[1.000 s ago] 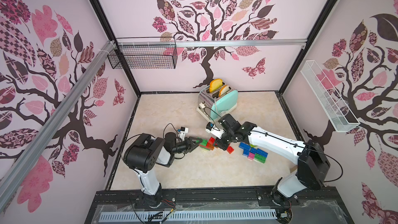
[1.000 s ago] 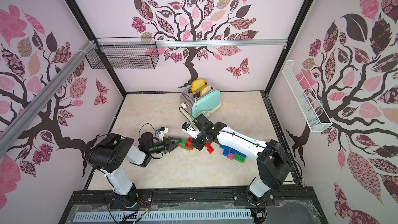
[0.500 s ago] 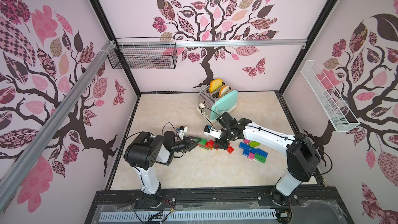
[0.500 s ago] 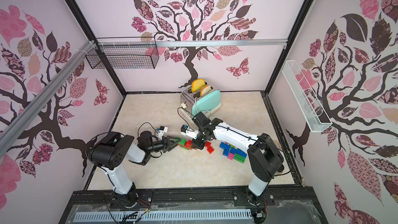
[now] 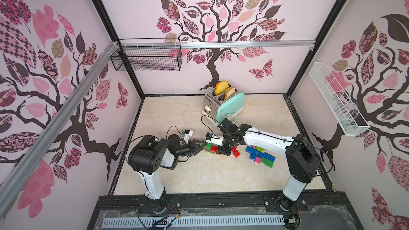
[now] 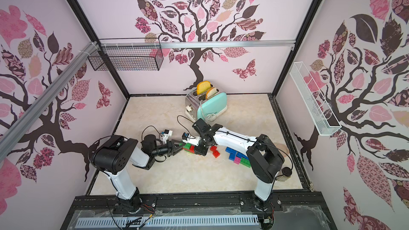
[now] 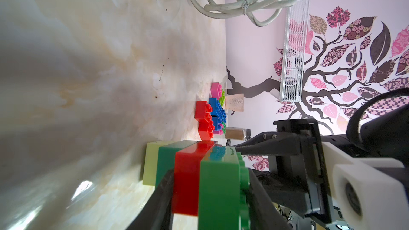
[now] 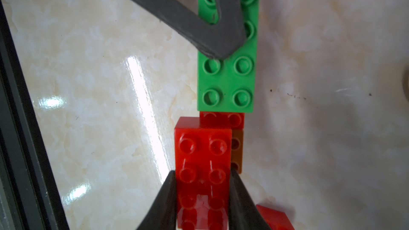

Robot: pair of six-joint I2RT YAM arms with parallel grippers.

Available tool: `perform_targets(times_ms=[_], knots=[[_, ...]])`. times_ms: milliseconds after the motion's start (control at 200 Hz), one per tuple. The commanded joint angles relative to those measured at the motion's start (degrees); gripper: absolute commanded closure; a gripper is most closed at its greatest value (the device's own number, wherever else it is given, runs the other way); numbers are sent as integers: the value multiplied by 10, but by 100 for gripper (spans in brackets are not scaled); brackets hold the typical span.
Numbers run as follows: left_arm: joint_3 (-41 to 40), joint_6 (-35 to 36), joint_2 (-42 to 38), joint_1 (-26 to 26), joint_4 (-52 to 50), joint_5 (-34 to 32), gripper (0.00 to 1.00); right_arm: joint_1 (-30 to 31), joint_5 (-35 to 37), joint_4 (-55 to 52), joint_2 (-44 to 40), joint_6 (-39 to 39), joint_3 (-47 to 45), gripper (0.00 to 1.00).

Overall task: Assemble a heart with lego
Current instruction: Assemble the lego brick with the lego brick.

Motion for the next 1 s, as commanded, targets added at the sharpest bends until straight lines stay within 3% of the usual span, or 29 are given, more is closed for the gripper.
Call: perform_targets(times_ms=[0,295,995], knots=[[6,9,2,2,16,13,66,1,24,2,10,-4,30,80],[8,9,3,2,16,12,66,-8,6,-14,-22,-9,33,80],[6,9,1,2,15,10,66,3,6,-27,29,-11,44,80]])
